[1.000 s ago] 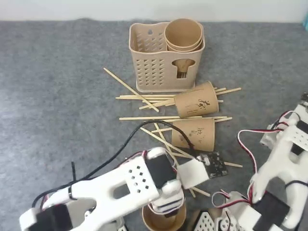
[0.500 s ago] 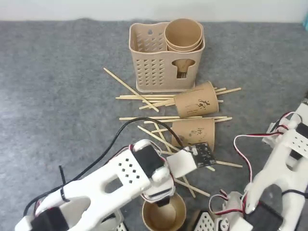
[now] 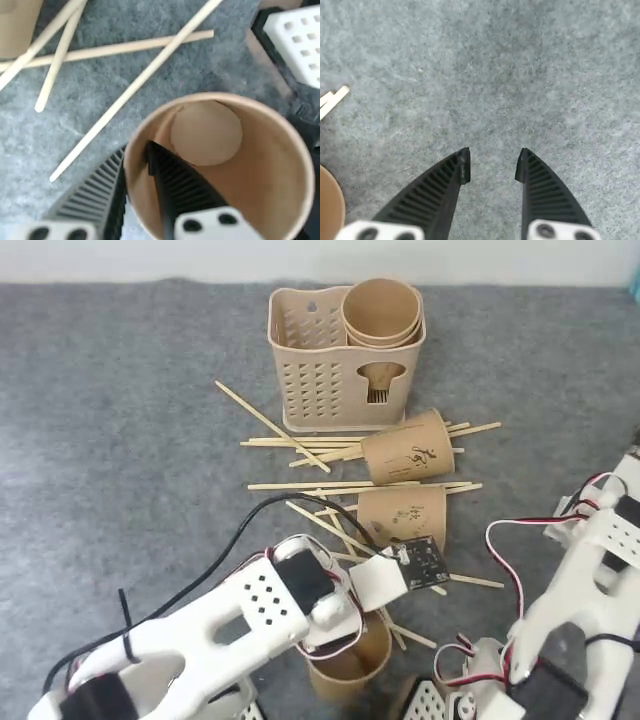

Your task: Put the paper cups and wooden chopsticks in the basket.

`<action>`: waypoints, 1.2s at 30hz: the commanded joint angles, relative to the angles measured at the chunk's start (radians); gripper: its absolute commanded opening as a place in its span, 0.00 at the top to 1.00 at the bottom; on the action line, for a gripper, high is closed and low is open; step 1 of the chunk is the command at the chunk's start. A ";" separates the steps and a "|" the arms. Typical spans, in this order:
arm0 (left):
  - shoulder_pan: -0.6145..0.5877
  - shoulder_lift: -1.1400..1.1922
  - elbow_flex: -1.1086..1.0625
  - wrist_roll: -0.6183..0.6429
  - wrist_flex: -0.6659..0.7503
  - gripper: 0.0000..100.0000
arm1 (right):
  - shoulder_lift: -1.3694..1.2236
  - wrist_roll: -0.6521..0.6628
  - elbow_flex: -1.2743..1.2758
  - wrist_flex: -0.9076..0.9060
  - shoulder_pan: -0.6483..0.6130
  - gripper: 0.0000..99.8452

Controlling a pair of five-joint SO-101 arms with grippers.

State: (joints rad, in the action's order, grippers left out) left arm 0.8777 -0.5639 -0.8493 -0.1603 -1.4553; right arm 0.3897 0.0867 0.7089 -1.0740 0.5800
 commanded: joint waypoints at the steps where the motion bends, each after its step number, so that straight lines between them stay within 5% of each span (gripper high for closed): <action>1: -0.011 -0.018 0.101 -0.012 -0.114 0.99 | 0.056 0.014 -0.009 -0.007 0.002 0.83; 6: -0.011 -0.018 0.321 -0.012 -0.299 0.99 | 0.056 0.014 -0.009 -0.007 0.002 0.83; 16: -0.196 -0.011 0.601 -0.005 -0.296 0.99 | 0.053 0.014 0.017 -0.005 -0.010 0.83; 22: -0.382 -0.009 0.832 0.000 -0.192 0.99 | 0.056 0.014 0.046 0.001 -0.073 0.83; 30: -0.456 0.009 0.940 0.219 0.009 0.99 | 0.047 0.014 0.063 0.002 -0.097 0.83; 36: -0.537 0.247 1.135 0.338 0.089 0.99 | 0.047 0.015 0.103 0.038 -0.128 0.83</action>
State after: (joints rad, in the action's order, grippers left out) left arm 0.3805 -0.4718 0.1036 0.1189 -1.4093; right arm 0.3959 0.0882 0.8163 -1.0556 0.4741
